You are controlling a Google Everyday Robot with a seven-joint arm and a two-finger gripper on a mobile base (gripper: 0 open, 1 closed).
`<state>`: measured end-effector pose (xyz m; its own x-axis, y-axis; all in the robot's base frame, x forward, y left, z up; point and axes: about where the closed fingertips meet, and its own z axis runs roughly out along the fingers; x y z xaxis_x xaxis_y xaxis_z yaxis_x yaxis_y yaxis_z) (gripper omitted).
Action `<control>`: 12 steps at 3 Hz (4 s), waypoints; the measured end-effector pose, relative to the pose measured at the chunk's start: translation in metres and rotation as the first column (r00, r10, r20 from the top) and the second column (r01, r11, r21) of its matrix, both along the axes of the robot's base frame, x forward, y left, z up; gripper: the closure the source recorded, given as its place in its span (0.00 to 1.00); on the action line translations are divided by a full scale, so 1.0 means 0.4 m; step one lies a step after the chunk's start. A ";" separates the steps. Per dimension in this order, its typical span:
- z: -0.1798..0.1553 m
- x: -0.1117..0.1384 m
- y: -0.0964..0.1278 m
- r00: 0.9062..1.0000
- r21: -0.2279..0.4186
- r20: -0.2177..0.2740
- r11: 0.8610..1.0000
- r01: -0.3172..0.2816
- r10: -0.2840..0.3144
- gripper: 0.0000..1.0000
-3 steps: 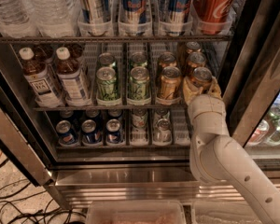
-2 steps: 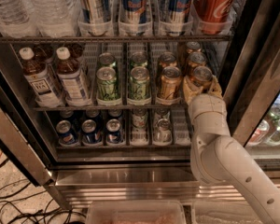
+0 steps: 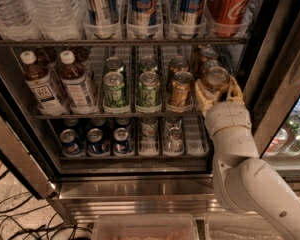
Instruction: Pick orange can from middle shelf of fridge
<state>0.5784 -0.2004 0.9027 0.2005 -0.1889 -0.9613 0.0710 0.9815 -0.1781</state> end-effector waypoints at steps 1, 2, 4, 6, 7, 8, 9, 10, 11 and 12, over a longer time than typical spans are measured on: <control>0.031 -0.068 0.021 0.998 -0.055 0.029 0.997 -0.047 0.049 1.00; 0.035 -0.130 0.026 0.993 -0.103 0.015 0.988 -0.115 0.117 1.00; 0.010 -0.144 -0.065 0.965 -0.119 -0.157 0.966 -0.229 0.209 1.00; 0.094 -0.098 0.113 0.855 -0.112 -0.262 0.866 -0.488 0.448 1.00; 0.050 -0.112 0.087 0.829 -0.101 -0.294 0.847 -0.522 0.476 1.00; 0.050 -0.102 0.089 0.824 -0.101 -0.298 0.843 -0.529 0.482 1.00; 0.059 -0.110 0.141 0.784 -0.129 -0.317 0.794 -0.594 0.535 1.00; 0.071 -0.153 0.218 0.735 -0.159 -0.324 0.731 -0.663 0.596 1.00; 0.084 -0.210 0.288 0.689 -0.174 -0.318 0.675 -0.717 0.651 1.00; 0.109 -0.251 0.343 0.604 -0.157 -0.320 0.587 -0.794 0.730 1.00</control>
Offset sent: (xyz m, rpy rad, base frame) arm -0.0939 0.0332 0.0147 -0.1629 -0.0136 0.3092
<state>0.4778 -0.0630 0.9464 0.2011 -0.2997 -0.9326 -0.7494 0.5661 -0.3435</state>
